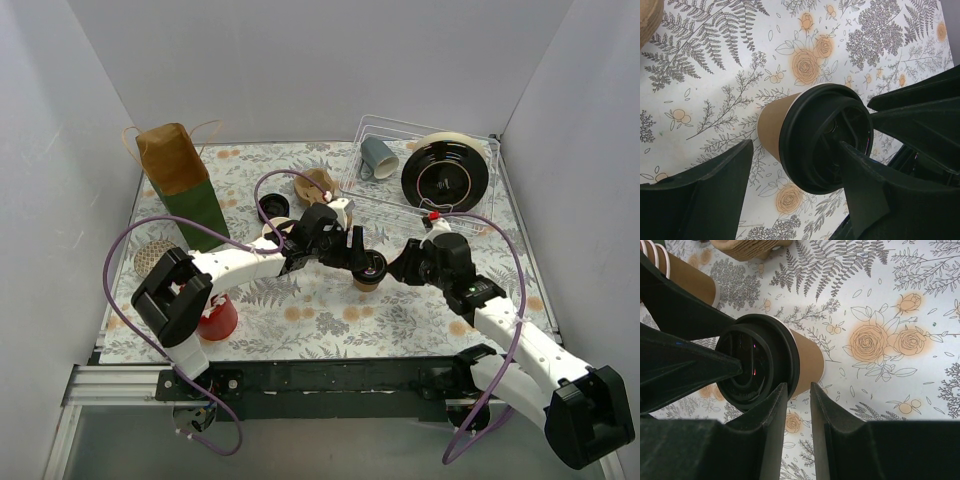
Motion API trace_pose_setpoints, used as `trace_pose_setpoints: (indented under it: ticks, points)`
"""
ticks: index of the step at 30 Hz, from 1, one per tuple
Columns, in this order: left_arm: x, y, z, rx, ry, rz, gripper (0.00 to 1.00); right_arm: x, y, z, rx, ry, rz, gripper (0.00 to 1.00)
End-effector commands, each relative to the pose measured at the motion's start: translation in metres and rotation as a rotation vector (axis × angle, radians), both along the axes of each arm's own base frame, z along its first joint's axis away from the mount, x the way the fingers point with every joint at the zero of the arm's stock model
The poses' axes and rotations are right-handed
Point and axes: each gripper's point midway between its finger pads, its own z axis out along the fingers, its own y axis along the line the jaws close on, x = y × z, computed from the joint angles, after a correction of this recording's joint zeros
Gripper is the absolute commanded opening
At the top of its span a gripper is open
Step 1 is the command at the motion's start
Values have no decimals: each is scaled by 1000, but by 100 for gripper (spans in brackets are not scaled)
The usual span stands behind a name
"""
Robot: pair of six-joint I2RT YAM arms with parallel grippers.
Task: Pack the takeout coffee
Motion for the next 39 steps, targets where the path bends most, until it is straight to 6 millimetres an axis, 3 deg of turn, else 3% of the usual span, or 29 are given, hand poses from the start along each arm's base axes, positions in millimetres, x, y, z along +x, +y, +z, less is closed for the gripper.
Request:
trace_pose_setpoints:
  ticks: [1, 4, 8, 24, 30, 32, 35, 39]
  points:
    - [-19, 19, -39, 121, 61, -52, 66, 12, -5, 18, 10, -60, -50, 33]
    - [-21, 17, -38, 122, 44, -103, 65, 19, -11, 31, 5, -95, -78, 32]
    - [-22, 14, -41, 125, 35, -140, 64, 21, -9, 23, 2, -64, -68, 31]
    - [-24, 9, -55, 133, 61, -179, 61, 21, -2, 24, 7, -90, -15, 31]
    - [-26, 10, -64, 142, 74, -180, 60, 5, -5, -7, 10, -34, -7, 31]
    - [-27, 12, -70, 148, 84, -181, 59, -4, -9, -28, -2, 5, -14, 28]
    - [-31, 13, -77, 149, 102, -188, 52, -13, -14, -49, -13, 43, -25, 26]
    - [-34, 12, -88, 145, 128, -193, 44, -18, -19, -62, -33, 70, -40, 23]
